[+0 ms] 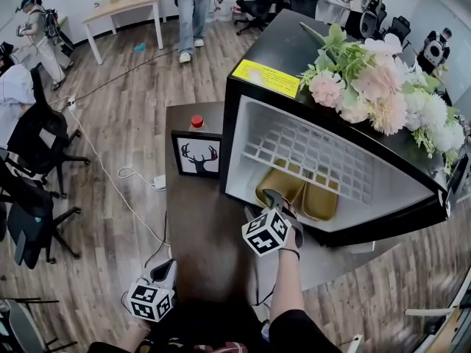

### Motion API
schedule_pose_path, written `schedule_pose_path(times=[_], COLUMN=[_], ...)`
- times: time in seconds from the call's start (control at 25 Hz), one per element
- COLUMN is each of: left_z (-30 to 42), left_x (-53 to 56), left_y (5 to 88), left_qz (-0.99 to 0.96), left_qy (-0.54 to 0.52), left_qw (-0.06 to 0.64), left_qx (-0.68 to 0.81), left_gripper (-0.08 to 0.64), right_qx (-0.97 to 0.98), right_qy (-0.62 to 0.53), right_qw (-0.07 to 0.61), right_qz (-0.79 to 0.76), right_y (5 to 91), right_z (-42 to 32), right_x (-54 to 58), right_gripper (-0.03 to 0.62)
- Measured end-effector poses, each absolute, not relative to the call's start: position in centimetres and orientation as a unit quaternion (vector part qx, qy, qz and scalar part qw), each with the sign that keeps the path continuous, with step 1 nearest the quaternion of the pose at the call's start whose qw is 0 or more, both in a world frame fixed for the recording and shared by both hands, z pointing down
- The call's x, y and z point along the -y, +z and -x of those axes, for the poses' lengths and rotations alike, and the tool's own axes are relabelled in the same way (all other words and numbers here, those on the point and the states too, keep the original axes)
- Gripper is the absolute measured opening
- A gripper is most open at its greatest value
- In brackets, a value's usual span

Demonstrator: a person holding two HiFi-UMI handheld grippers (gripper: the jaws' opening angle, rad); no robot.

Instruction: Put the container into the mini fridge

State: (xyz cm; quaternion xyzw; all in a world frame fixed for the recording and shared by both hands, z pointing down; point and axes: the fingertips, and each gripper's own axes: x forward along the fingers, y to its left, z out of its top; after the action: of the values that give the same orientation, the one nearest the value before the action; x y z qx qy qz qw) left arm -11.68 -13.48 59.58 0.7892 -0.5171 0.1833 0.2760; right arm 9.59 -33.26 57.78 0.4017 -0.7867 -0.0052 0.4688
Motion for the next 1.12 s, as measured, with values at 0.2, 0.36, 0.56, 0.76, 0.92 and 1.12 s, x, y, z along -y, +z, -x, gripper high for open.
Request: schedule_pose_path(times=[0.2, 0.36, 0.56, 0.76, 0.92, 1.12], left_z=[11.5, 10.9, 10.2, 9.2, 7.8, 6.9], left_x=[13.7, 13.7, 13.6, 13.8, 13.6, 13.6], left_y=[59.5, 59.3, 59.1, 58.7, 58.3, 57.7], left_qz=[-0.792, -0.798, -0.804, -0.815, -0.826, -0.833], left_qy=[0.182, 0.184, 0.174, 0.163, 0.159, 0.151], left_qw=[0.272, 0.267, 0.267, 0.260, 0.252, 0.246], left_qx=[0.515, 0.508, 0.501, 0.491, 0.478, 0.472], left_gripper=[0.008, 0.008, 0.008, 0.008, 0.008, 0.008], right_qx=[0.812, 0.827, 0.834, 0.841, 0.855, 0.869], right_qy=[0.009, 0.008, 0.000, 0.015, 0.051, 0.096], right_qw=[0.421, 0.388, 0.360, 0.349, 0.314, 0.260], right_qz=[-0.405, -0.407, -0.418, -0.413, -0.410, -0.411], right_y=[56.1, 54.5, 52.4, 52.3, 52.2, 52.1], right_z=[-8.7, -7.8, -7.2, -6.8, -6.6, -6.4], right_x=[32.7, 31.6, 29.4, 27.0, 24.8, 22.5], right_gripper=[0.342, 0.362, 0.371, 0.373, 0.376, 0.376])
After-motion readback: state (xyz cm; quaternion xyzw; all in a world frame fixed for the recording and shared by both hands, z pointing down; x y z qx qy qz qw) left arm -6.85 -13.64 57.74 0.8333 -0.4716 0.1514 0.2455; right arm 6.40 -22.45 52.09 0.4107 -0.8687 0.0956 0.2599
